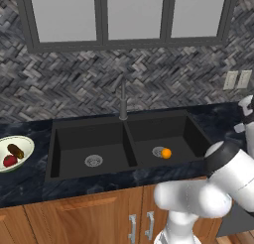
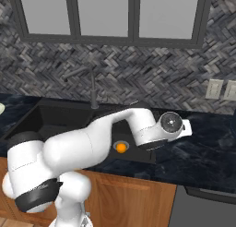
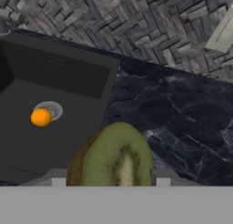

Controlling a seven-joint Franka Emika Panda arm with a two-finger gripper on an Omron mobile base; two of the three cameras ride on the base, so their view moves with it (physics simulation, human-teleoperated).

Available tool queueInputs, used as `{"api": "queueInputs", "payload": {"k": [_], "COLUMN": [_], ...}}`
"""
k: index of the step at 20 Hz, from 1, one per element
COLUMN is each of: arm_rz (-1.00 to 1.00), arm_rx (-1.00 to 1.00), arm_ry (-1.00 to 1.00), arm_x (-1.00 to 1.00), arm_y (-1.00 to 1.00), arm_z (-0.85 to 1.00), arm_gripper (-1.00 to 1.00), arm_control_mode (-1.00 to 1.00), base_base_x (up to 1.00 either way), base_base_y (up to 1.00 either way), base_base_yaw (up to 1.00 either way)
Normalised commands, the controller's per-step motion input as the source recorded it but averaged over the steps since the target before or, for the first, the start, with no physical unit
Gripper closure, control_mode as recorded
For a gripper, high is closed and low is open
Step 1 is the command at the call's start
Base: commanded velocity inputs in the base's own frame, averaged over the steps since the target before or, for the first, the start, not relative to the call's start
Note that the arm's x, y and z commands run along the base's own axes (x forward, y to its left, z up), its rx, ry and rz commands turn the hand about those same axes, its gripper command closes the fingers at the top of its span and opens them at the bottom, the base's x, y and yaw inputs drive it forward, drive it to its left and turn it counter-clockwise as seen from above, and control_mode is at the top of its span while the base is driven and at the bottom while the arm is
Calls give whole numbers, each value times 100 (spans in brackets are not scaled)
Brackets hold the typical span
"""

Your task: There is a mixed pile of frozen fruits and vegetables on the counter. Locate all the frozen vegetables and place the items in a bowl on the counter. Take all the frozen fruits and defrost them in a running sink.

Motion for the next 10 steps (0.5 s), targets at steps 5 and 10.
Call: {"api": "queueInputs", "payload": {"k": [5, 10], "arm_rz": [-4, -2], "arm_rx": [8, 1], "arm_ry": [5, -3], "arm_x": [-22, -53], "arm_y": [16, 38], "arm_z": [74, 42], "arm_gripper": [100, 100], "arm_control_mode": [-100, -100], "base_base_x": [0, 0], "base_base_y": [0, 0], "base_base_yaw": [0, 0]}}
